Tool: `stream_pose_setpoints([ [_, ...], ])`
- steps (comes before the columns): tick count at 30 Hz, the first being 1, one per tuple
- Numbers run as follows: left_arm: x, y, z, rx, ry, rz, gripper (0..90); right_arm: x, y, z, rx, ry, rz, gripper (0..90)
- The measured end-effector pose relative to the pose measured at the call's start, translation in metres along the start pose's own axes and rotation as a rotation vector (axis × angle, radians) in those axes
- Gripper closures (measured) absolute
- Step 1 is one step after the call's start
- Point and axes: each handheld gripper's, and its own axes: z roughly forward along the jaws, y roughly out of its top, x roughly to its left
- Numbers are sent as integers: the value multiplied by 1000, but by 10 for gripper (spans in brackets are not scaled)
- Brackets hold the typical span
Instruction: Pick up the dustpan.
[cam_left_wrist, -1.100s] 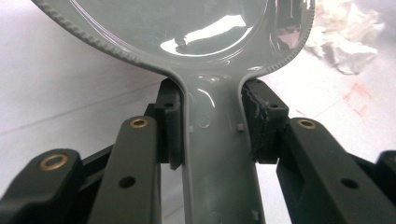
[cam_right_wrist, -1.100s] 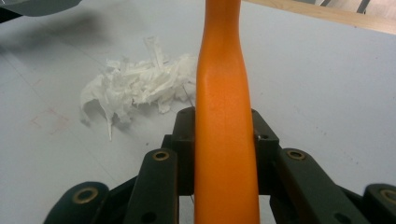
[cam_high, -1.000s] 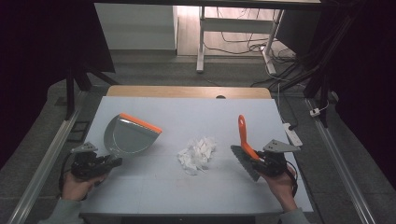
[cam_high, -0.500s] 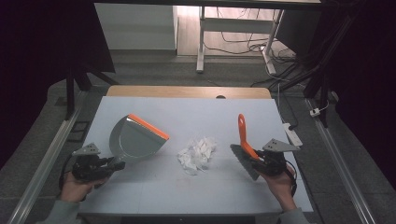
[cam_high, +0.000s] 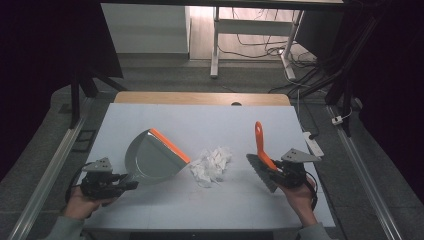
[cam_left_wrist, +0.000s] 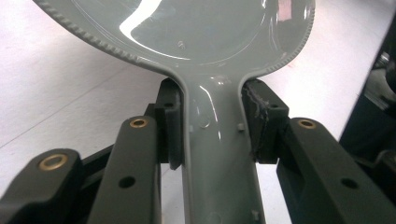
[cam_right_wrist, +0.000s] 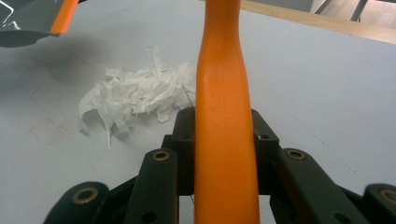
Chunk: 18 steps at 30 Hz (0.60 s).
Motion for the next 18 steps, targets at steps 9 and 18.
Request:
stream_pose_setpoints([
  [9, -5, 0, 1, 19, -35, 41, 612, -1, -1, -1, -4, -2, 6, 702],
  [18, -16, 2, 5, 76, -70, 120, 612, -2, -1, -5, -21, -12, 11, 702],
])
